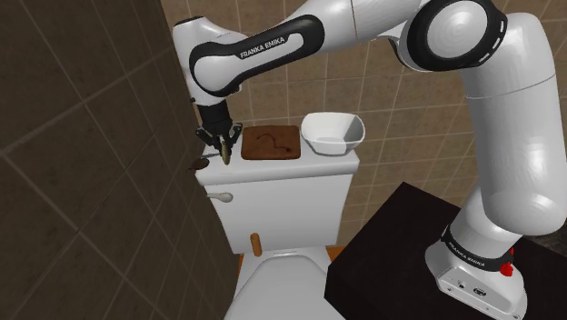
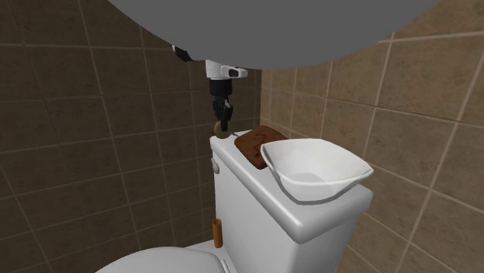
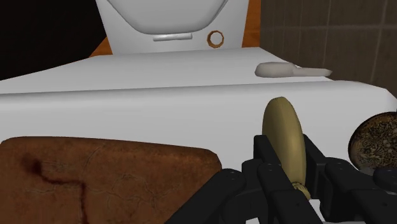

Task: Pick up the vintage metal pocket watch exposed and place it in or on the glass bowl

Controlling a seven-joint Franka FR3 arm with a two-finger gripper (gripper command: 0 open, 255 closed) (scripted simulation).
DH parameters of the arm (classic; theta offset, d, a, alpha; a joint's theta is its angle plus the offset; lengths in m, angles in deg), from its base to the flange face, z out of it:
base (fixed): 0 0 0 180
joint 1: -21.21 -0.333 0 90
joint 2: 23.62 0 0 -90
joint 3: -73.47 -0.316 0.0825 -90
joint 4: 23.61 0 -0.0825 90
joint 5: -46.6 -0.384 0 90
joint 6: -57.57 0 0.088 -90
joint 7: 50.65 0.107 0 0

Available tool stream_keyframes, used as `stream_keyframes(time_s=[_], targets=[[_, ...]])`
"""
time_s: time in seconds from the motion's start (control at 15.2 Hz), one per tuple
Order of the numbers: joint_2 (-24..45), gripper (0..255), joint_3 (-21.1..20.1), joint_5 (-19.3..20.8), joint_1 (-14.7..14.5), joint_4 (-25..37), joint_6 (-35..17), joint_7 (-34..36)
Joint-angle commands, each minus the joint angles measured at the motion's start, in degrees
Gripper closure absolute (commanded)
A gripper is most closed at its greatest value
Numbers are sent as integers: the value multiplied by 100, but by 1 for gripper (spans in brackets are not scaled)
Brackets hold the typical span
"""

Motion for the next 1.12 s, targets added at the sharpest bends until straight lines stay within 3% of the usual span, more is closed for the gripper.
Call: stream_keyframes(time_s=[0.0,1.06], targets=[[-17,255,-7,-15,-7,120,134,-22],[22,255,-38,-38,-212,1443,1389,-130]])
